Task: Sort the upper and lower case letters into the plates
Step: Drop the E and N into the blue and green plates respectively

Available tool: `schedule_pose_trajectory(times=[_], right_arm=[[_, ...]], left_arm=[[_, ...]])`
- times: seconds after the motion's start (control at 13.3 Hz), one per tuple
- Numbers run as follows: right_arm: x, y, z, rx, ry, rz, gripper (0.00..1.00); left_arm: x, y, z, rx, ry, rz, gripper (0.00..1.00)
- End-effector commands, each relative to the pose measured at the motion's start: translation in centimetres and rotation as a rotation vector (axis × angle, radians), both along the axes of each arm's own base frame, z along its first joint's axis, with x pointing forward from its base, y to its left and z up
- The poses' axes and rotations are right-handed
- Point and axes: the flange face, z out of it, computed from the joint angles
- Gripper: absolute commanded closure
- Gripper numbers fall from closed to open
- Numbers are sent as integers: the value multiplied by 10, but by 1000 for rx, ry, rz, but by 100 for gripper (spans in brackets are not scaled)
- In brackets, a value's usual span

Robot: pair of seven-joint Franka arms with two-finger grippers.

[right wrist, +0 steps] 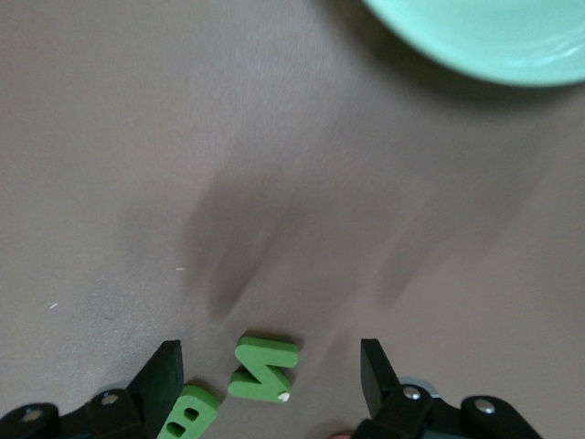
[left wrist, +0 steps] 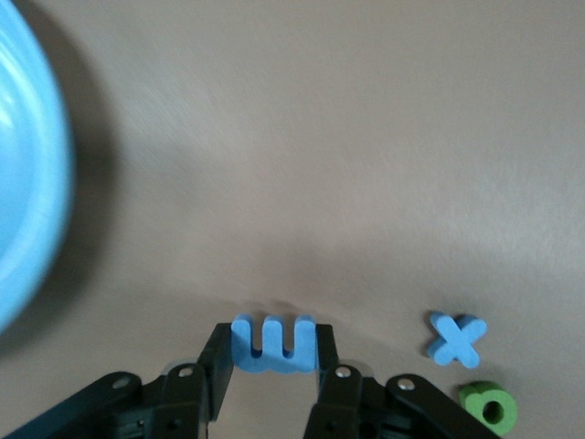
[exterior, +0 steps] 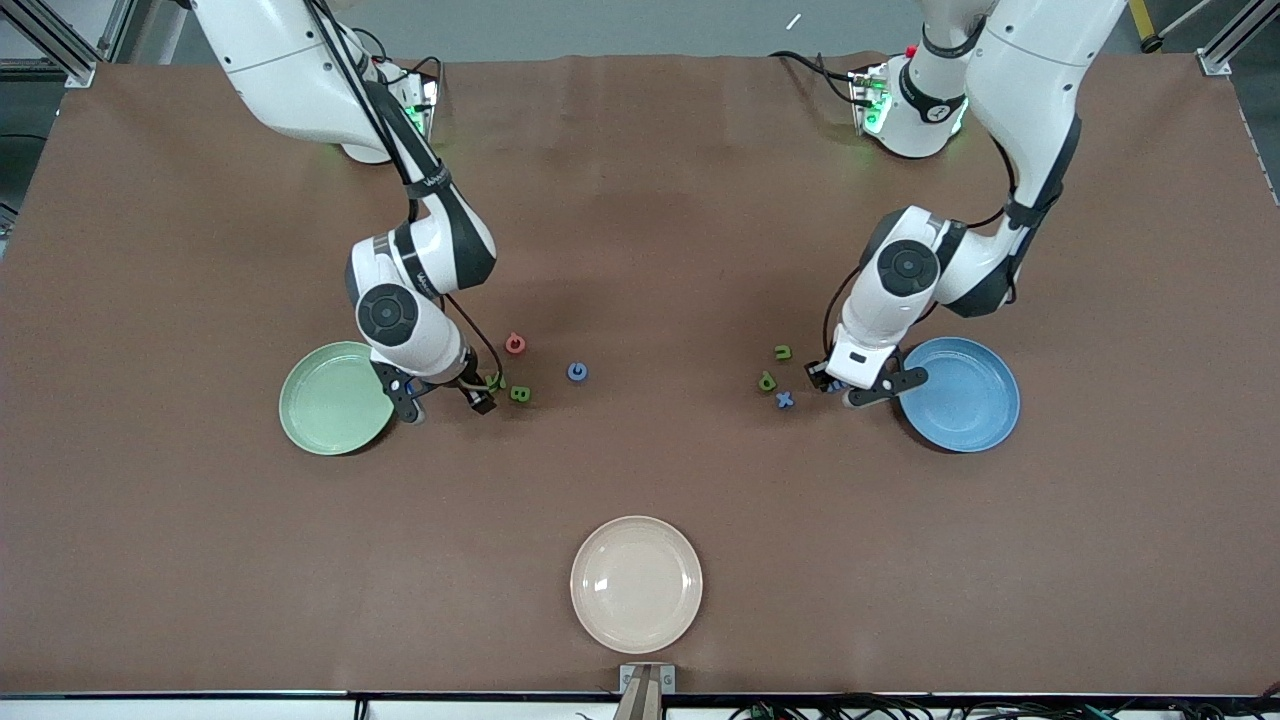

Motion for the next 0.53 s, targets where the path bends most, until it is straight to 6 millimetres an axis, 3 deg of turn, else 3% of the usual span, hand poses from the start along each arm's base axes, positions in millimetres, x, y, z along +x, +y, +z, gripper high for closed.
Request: schedule_pose_trajectory(times=[0.0, 0.15, 0.45], right_arm=[[-4, 13, -8, -21, -13, -9, 19], [-7, 17, -15, -24, -10, -1, 27], [-8, 17, -24, -24, -20, 1, 47]], left_arm=[[6, 35, 52, 66, 7, -75, 84], [8, 71, 62, 92, 27, -154, 84], [10, 149, 52, 108, 82, -292, 84]])
